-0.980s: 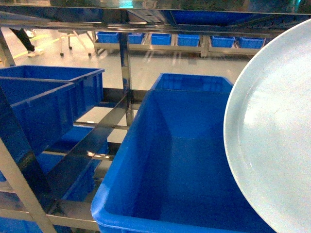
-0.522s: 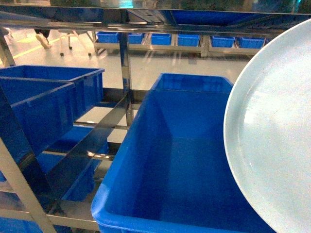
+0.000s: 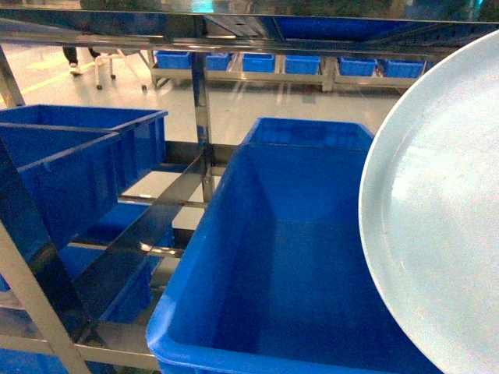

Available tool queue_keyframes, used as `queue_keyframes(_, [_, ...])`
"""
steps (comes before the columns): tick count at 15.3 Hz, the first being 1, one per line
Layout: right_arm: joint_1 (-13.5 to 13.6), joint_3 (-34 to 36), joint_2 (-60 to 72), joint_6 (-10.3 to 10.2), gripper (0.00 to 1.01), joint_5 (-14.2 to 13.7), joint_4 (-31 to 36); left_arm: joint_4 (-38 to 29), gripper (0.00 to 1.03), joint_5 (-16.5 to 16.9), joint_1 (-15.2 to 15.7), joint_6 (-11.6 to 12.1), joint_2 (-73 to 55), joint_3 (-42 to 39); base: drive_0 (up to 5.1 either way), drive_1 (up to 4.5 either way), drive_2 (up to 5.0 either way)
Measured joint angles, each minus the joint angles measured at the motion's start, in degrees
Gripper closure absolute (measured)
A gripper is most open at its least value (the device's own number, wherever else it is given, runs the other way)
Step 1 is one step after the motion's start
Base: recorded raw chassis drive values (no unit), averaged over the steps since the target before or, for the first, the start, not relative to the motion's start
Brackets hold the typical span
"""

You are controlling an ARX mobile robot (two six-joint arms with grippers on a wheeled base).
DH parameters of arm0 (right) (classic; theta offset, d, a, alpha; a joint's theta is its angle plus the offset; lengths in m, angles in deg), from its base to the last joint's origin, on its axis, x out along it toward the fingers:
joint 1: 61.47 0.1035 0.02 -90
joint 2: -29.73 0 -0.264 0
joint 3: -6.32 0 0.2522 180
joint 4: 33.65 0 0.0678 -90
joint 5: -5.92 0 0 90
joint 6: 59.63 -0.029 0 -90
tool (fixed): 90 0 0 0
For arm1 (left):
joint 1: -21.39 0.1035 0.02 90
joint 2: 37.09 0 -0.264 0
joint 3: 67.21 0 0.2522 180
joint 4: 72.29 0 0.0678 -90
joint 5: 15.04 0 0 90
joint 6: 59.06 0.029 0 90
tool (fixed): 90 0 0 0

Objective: Place blue tray on left shelf second layer neatly

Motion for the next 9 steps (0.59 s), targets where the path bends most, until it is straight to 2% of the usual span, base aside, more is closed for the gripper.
queue_keyframes(9, [-0.09, 0.00, 0.20, 0.00, 0.99, 0.24, 0.09, 0.00, 0.05, 0.00, 0.00, -0.02, 0.00, 0.00, 0.0, 0.00, 0.0])
